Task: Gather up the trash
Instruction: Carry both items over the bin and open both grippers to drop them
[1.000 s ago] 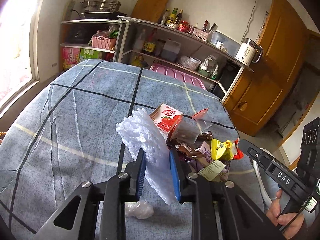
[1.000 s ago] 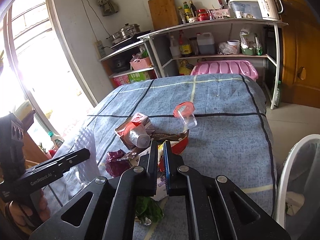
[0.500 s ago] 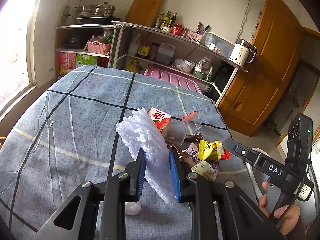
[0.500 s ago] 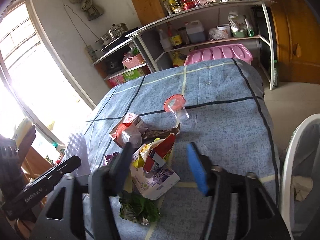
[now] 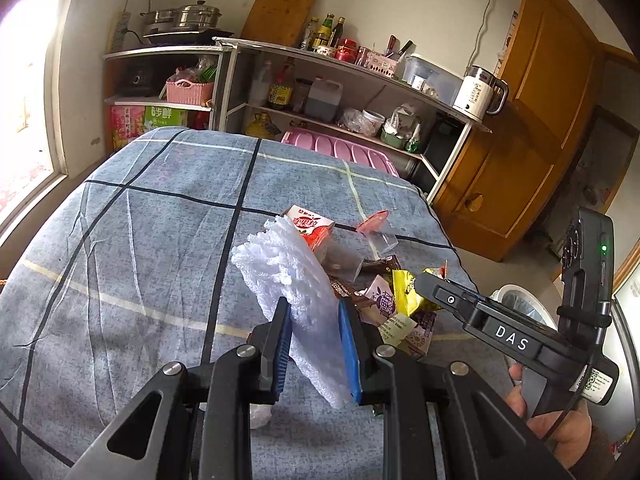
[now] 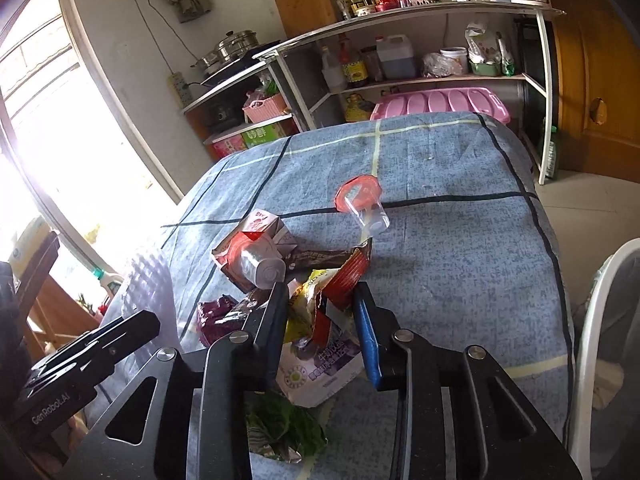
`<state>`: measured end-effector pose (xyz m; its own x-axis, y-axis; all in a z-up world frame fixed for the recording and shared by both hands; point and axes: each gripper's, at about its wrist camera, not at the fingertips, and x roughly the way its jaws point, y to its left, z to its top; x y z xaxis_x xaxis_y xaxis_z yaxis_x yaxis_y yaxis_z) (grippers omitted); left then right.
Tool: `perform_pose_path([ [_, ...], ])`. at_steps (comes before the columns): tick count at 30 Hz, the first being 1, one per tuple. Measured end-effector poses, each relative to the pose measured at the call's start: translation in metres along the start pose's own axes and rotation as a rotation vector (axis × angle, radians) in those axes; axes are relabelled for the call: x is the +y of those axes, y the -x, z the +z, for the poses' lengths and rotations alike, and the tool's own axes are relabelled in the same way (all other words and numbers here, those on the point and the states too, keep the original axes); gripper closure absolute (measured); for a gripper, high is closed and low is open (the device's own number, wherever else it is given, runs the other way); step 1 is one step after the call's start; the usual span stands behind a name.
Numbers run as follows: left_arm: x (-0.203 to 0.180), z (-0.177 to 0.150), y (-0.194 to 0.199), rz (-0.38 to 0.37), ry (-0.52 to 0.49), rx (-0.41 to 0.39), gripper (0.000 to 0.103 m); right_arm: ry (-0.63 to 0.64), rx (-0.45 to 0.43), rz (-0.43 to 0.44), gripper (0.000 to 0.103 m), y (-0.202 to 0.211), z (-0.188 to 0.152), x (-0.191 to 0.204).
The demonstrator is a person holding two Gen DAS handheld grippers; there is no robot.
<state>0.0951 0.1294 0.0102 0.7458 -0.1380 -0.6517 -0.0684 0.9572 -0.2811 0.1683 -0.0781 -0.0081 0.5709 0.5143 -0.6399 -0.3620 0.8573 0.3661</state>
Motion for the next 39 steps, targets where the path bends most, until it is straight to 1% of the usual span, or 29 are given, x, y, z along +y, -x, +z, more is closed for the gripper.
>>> perform_pose_path([
  [1,-0.002,0.0,0.001,-0.002,-0.003,-0.002,0.079,-0.002,-0.01,0.002,0.075,0.003,0.0,0.0],
  [5,-0.011,0.003,0.008,-0.015,-0.029,-0.013,0.079,-0.027,-0.052,0.028,0.075,0.021,0.001,-0.007],
  [12,-0.045,0.005,0.009,-0.066,-0.09,-0.013,0.079,-0.065,-0.098,0.028,0.075,0.057,-0.003,-0.027],
  [15,-0.065,0.005,0.006,-0.099,-0.131,-0.006,0.079,-0.049,-0.122,-0.006,0.075,0.078,-0.006,-0.035],
  [19,-0.094,0.003,0.0,-0.157,-0.167,0.005,0.079,-0.068,-0.141,-0.042,0.075,0.103,-0.01,-0.056],
  [26,-0.158,-0.004,-0.016,-0.269,-0.261,0.045,0.079,-0.095,-0.175,-0.151,0.075,0.144,-0.022,-0.099],
  [30,-0.193,-0.011,-0.027,-0.318,-0.304,0.072,0.079,-0.138,-0.184,-0.213,0.075,0.162,-0.031,-0.13],
  [33,-0.219,-0.017,-0.036,-0.361,-0.338,0.098,0.079,-0.168,-0.178,-0.238,0.075,0.171,-0.037,-0.149],
  [39,-0.26,-0.028,-0.059,-0.403,-0.378,0.156,0.079,-0.2,-0.16,-0.302,0.075,0.182,-0.048,-0.181],
])
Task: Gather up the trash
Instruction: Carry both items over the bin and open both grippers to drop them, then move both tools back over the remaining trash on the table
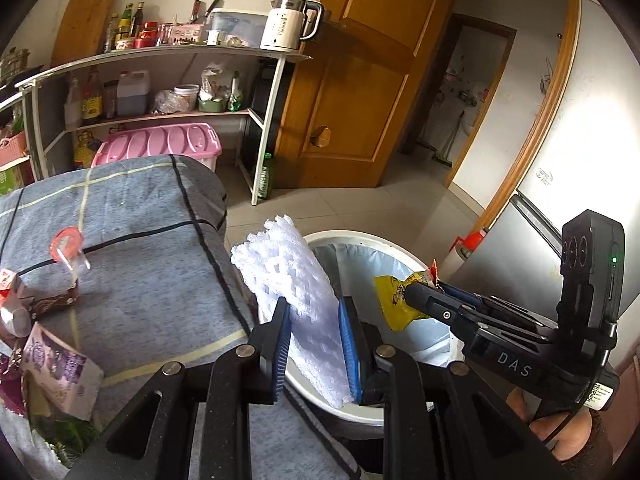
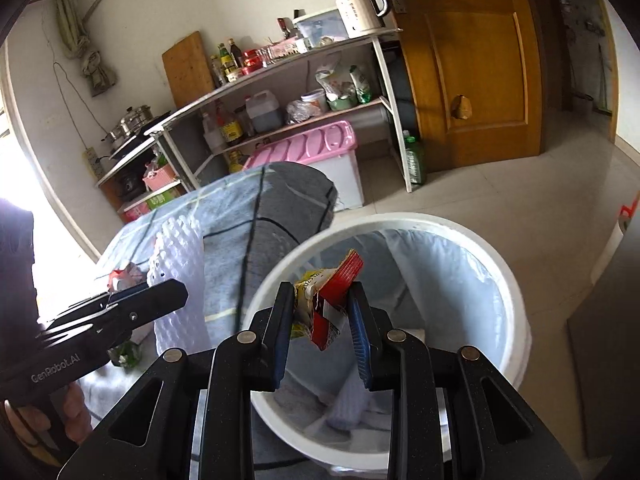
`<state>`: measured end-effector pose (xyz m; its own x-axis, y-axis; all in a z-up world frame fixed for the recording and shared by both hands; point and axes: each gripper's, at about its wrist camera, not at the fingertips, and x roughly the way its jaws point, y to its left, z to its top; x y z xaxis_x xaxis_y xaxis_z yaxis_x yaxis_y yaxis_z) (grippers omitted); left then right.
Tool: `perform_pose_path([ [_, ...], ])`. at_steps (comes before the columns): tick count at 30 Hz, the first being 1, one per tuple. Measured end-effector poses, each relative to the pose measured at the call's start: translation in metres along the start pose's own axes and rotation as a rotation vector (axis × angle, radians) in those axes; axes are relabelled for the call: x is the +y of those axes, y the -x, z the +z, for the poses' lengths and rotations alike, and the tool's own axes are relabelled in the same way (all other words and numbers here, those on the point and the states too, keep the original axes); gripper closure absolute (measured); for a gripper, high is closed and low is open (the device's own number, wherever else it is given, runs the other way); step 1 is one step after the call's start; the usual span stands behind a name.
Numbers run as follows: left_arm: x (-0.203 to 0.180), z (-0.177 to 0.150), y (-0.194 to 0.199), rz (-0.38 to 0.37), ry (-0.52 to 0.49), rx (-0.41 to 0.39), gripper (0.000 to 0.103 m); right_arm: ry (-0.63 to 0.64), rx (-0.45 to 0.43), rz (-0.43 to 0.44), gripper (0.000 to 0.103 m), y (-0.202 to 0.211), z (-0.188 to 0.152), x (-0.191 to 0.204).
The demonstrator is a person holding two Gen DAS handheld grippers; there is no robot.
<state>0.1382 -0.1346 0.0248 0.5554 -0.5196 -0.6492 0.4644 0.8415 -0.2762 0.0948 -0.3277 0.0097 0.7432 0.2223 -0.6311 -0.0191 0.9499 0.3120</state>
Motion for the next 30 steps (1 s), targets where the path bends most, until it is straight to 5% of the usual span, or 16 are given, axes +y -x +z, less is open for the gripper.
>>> perform_pose_path([
  [12,-0.023,-0.002,-0.042,-0.017,-0.014,0.074,0.073,-0.001,0.074,-0.088,0.071,-0.014,-0.01,-0.033],
  [16,-0.021,-0.004,-0.045,-0.009,-0.007,0.08,0.068,-0.024,0.068,-0.075,0.045,-0.014,-0.01,-0.038],
  [20,-0.016,-0.003,-0.043,-0.011,0.005,0.078,0.056,-0.033,0.062,-0.079,0.045,-0.013,-0.011,-0.036],
  [30,-0.002,-0.008,-0.015,0.014,0.036,0.039,0.056,-0.031,0.045,-0.063,0.045,-0.006,-0.011,-0.022],
])
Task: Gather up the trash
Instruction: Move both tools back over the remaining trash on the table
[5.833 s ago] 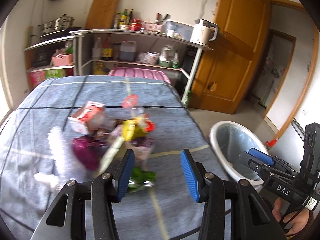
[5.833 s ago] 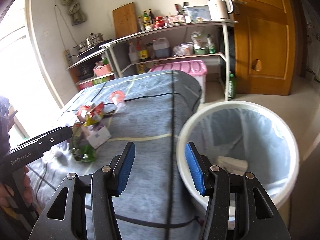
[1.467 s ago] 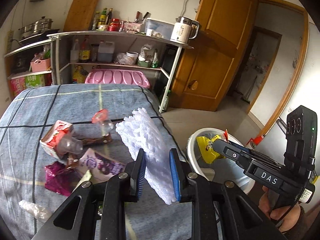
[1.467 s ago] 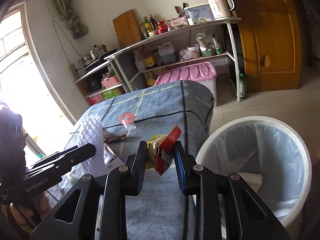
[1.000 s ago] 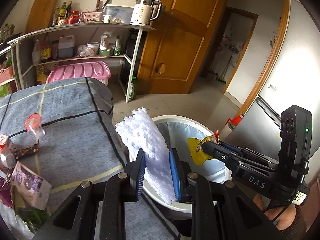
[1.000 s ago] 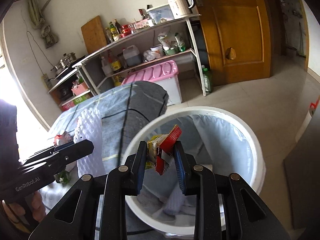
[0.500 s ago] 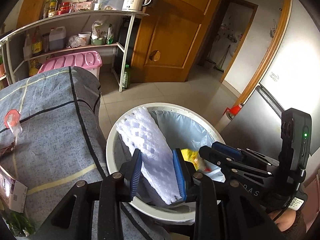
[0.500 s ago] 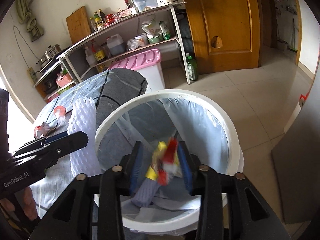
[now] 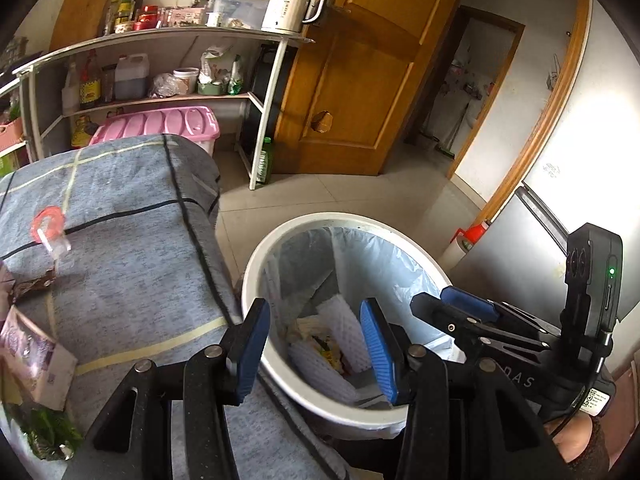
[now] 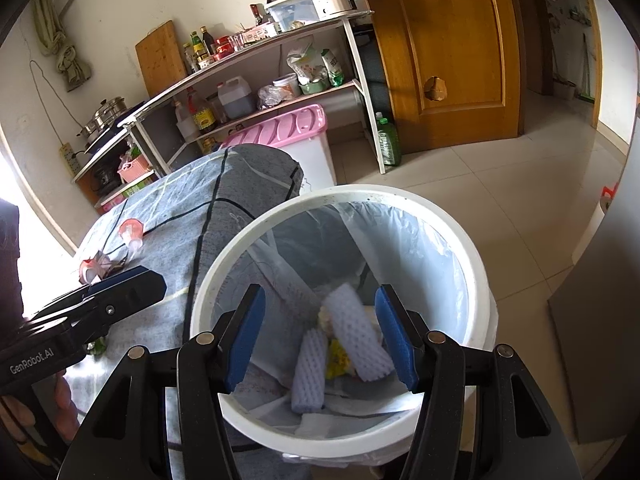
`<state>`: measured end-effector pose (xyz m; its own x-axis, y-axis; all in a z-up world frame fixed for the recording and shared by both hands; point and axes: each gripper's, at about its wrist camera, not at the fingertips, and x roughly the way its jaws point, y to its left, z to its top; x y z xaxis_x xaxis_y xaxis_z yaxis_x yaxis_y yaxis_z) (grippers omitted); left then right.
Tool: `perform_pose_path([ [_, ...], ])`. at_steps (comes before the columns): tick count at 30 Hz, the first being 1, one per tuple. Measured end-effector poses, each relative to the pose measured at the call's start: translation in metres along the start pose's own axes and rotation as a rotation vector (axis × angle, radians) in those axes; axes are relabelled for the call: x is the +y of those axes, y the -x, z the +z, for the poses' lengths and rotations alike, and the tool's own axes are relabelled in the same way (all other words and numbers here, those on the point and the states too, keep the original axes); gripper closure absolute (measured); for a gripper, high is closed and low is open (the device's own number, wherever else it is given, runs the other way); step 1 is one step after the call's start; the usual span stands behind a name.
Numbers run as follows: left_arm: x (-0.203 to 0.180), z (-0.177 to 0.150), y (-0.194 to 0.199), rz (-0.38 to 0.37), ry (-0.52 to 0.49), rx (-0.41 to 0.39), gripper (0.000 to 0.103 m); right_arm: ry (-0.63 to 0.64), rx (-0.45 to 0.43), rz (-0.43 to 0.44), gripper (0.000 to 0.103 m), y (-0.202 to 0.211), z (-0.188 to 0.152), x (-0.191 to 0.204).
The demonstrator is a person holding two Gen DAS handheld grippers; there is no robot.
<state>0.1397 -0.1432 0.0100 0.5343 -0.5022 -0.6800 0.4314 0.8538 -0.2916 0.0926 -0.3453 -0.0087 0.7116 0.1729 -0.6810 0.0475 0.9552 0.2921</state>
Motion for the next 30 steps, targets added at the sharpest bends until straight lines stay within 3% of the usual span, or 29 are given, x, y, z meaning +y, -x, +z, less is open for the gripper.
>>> perform_pose_path([
  [10,0.04,-0.019,0.058,0.072,0.075,-0.088,0.056,0.051,-0.014,0.088,0.045,0.001,-0.006,0.05],
  [21,0.114,-0.055,0.128,0.252,0.181,-0.167,0.056,0.182,0.027,0.212,0.045,-0.02,-0.021,0.13],
  [30,0.178,-0.092,0.169,0.386,0.303,-0.171,0.054,0.289,0.086,0.293,0.045,-0.037,-0.041,0.184],
])
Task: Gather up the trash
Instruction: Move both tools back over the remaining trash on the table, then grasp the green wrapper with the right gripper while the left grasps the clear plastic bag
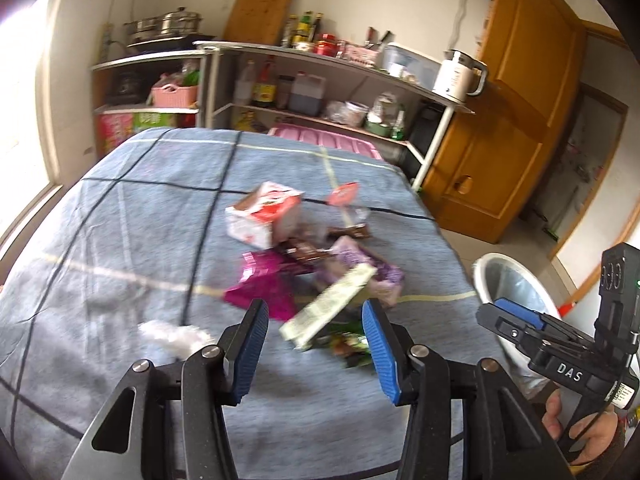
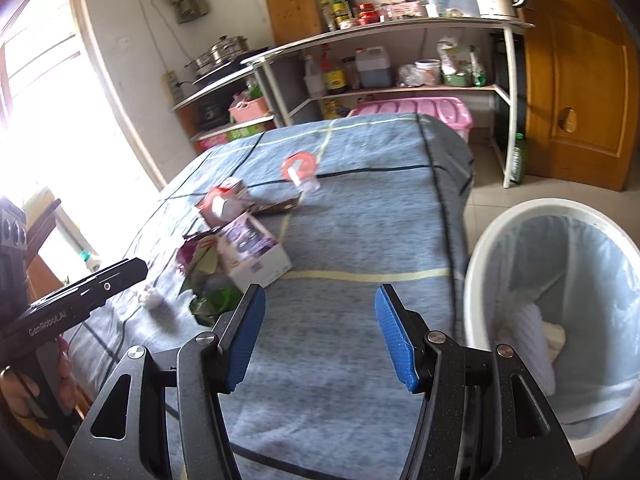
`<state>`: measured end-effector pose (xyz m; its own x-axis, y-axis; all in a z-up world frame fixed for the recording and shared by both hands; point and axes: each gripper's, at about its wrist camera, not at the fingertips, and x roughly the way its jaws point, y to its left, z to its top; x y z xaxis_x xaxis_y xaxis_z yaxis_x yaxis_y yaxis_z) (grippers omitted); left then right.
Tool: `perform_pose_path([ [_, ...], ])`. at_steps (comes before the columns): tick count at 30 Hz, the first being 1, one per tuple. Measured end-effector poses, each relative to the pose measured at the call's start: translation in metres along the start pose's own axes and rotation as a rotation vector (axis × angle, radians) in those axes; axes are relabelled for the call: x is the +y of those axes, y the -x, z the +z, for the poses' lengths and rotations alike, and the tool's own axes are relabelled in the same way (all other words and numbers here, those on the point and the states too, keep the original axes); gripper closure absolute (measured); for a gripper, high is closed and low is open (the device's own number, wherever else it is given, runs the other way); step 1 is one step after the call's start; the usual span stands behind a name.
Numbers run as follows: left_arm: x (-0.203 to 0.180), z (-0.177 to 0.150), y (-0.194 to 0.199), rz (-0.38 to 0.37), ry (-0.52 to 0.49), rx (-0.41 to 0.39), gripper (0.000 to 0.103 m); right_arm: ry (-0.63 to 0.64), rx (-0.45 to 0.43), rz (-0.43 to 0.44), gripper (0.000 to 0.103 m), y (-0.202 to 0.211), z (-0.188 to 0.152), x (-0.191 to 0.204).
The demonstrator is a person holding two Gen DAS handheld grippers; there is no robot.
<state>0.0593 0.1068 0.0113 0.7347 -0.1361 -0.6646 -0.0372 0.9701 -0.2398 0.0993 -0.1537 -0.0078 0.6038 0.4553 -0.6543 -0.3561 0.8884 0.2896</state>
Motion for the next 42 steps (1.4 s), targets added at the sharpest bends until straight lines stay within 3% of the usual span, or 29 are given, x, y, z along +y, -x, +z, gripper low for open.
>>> perform_pose_path([
  [7,0.046,-0.012,0.003,0.063,0.067,0.017,0.053,0.077,0.059,0.09,0.045,-0.025,-0.006,0.035],
  [10,0.057,-0.017,0.0,0.073,0.081,0.031,0.048,0.112,0.083,0.121,0.045,-0.034,-0.009,0.049],
  [16,0.071,-0.02,-0.004,0.085,0.113,0.042,0.047,0.179,0.096,0.142,0.045,-0.043,-0.016,0.071],
  [28,0.09,-0.02,-0.022,0.089,0.165,0.082,0.046,0.345,0.116,0.117,0.045,-0.063,-0.018,0.113],
  [30,0.091,-0.02,-0.026,0.077,0.166,0.095,0.04,0.346,0.137,0.104,0.045,-0.07,-0.019,0.114],
  [35,0.089,-0.017,-0.033,0.051,0.168,0.101,0.04,0.345,0.135,0.068,0.046,-0.073,-0.02,0.113],
  [42,0.077,-0.016,-0.042,0.031,0.152,0.103,0.04,0.329,0.12,0.023,0.07,-0.072,-0.02,0.107],
])
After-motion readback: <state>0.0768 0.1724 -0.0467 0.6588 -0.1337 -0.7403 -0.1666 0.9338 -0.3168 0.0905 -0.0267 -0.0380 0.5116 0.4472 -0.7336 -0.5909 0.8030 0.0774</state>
